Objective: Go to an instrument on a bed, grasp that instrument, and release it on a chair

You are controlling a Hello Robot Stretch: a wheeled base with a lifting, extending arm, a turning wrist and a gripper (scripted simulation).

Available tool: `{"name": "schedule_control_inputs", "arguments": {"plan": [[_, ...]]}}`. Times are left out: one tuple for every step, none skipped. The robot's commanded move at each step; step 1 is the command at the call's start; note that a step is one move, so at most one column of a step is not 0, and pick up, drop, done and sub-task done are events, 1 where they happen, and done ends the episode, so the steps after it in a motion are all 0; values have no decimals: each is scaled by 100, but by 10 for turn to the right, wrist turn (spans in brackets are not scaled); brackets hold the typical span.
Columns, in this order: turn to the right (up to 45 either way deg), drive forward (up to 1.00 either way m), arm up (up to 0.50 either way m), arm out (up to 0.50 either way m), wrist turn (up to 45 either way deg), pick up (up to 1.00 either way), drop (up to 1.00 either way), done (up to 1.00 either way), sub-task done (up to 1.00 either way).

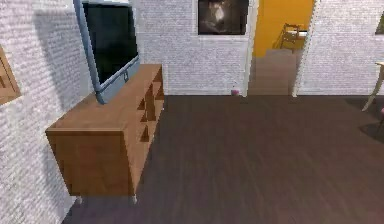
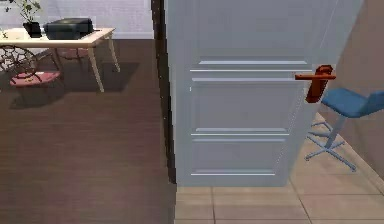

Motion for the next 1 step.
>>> {"name": "schedule_control_inputs", "arguments": {"plan": [[210,0,0,0,0,0,0,0,0]]}}
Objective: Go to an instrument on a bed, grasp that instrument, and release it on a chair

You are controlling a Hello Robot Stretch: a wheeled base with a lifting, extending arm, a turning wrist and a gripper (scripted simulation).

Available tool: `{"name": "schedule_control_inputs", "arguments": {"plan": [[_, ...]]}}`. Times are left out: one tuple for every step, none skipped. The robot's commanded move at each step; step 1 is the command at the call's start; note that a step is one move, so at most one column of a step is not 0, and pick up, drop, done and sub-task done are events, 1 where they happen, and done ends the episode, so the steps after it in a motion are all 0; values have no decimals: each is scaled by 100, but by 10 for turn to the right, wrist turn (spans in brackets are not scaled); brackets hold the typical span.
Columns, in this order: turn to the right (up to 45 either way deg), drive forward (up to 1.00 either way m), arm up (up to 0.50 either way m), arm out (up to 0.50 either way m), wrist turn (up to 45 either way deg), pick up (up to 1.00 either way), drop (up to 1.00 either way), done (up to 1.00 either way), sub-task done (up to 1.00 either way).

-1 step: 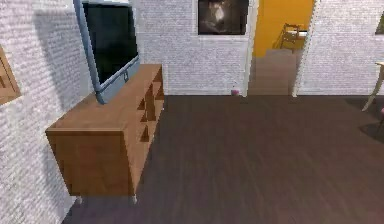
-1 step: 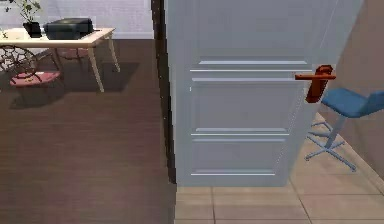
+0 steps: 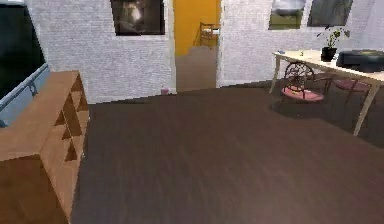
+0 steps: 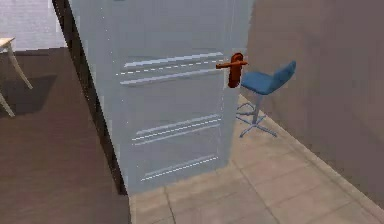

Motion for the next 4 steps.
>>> {"name": "schedule_control_inputs", "arguments": {"plan": [[0,100,0,0,0,0,0,0,0],[0,100,0,0,0,0,0,0,0],[0,100,0,0,0,0,0,0,0],[0,100,0,0,0,0,0,0,0]]}}
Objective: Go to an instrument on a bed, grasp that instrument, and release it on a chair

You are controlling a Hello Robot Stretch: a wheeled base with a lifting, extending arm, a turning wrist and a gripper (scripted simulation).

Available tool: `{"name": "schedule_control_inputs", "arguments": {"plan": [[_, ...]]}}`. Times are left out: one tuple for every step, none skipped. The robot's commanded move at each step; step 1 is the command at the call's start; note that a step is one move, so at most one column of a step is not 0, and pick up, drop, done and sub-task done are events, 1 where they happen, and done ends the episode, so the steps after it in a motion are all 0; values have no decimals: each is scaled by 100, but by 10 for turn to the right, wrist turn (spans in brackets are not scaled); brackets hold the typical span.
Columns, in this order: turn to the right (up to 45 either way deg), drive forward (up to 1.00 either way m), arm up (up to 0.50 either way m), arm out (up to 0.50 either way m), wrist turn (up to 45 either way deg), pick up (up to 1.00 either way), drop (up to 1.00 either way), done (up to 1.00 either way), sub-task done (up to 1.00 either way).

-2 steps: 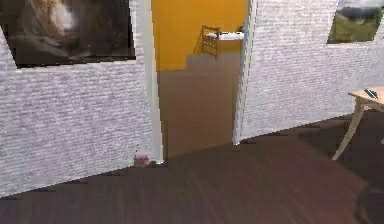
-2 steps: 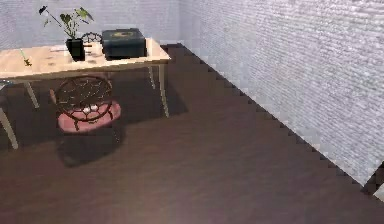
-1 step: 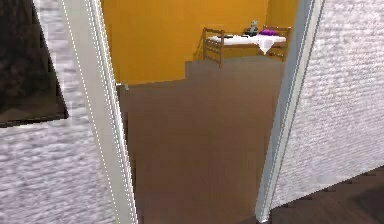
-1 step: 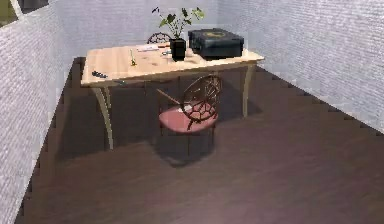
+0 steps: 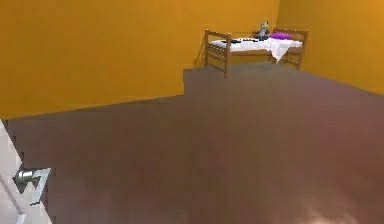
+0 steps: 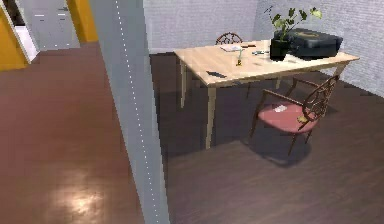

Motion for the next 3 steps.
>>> {"name": "schedule_control_inputs", "arguments": {"plan": [[30,0,0,0,0,0,0,0,0],[0,15,0,0,0,0,0,0,0],[60,0,0,0,0,0,0,0,0]]}}
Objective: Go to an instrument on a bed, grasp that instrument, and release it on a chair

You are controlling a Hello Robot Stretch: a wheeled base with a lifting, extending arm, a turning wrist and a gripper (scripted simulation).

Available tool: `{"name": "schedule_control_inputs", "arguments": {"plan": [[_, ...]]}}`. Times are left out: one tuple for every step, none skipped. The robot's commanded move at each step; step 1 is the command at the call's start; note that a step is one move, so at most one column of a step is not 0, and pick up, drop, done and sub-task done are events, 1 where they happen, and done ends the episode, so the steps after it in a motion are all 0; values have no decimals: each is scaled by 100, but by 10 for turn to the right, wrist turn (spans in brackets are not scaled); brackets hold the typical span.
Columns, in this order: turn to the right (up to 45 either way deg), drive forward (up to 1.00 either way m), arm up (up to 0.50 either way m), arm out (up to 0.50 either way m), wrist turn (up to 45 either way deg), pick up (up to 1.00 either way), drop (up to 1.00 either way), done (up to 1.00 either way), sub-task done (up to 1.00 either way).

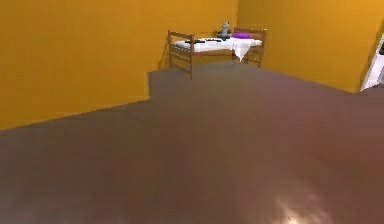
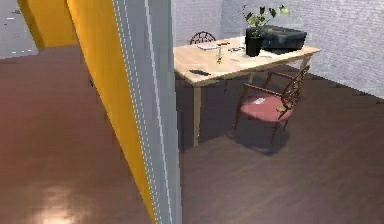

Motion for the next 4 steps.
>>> {"name": "schedule_control_inputs", "arguments": {"plan": [[0,100,0,0,0,0,0,0,0],[0,100,0,0,0,0,0,0,0],[0,100,0,0,0,0,0,0,0],[30,0,0,0,0,0,0,0,0]]}}
